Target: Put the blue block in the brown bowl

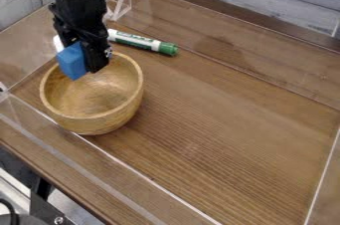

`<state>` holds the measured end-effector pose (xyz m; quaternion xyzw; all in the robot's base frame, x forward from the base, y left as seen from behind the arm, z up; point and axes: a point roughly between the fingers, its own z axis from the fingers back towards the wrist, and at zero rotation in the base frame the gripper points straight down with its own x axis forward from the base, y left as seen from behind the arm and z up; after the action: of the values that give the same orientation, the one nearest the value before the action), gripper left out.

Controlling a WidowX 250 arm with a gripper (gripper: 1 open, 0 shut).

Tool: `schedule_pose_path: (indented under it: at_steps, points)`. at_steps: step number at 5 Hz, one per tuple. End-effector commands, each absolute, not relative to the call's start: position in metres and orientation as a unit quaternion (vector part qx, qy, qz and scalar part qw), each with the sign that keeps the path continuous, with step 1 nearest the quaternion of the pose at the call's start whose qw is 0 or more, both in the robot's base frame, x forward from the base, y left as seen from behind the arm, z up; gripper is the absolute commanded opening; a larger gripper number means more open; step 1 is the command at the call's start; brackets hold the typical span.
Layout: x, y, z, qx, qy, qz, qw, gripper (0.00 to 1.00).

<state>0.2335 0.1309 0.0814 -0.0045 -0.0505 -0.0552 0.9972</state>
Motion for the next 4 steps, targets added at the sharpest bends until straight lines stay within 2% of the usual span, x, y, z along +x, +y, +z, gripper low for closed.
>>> schedule_pose_path:
  at_steps: [1, 4]
  points:
    - [0.235, 0.135, 0.087, 0.003, -0.066, -0.050, 0.997, 0.00]
    - [0.232, 0.131, 0.076, -0.005, -0.065, -0.047, 0.997, 0.00]
